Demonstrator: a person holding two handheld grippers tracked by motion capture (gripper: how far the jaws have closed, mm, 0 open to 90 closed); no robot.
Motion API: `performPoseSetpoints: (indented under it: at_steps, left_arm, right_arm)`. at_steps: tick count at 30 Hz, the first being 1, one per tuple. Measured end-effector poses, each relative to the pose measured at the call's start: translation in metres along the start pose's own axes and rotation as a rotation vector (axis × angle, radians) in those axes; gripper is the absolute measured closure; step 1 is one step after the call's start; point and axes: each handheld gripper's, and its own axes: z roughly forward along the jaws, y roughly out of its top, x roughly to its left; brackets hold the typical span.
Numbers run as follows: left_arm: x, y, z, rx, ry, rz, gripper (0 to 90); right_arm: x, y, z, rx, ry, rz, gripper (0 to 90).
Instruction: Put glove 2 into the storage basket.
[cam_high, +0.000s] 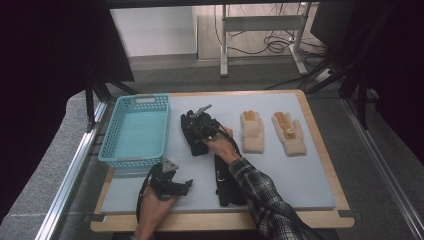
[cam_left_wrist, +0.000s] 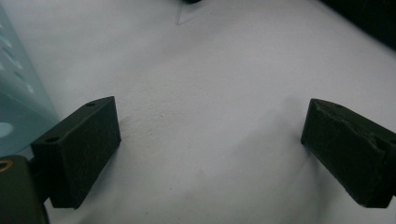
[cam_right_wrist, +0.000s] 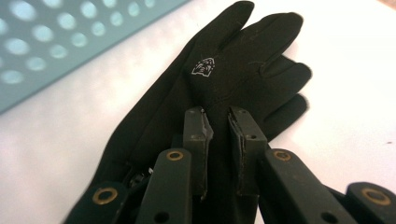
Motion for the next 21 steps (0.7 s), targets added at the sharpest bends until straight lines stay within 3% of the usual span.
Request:
performPoseSetpoints:
  at_steps: [9, 21]
  left_arm:
    - [0.0, 0.0, 0.0, 0.001, 0.001, 0.003, 4.8]
    - [0.0, 0.0, 0.0, 0.0, 0.001, 0.003, 4.8]
  right_arm:
    - [0.007, 0.004, -0.044, -0.062, 0.034, -0.007, 76.5]
    - [0.008, -0.019, -0.091, -0.085, 0.049, 0.005, 75.8]
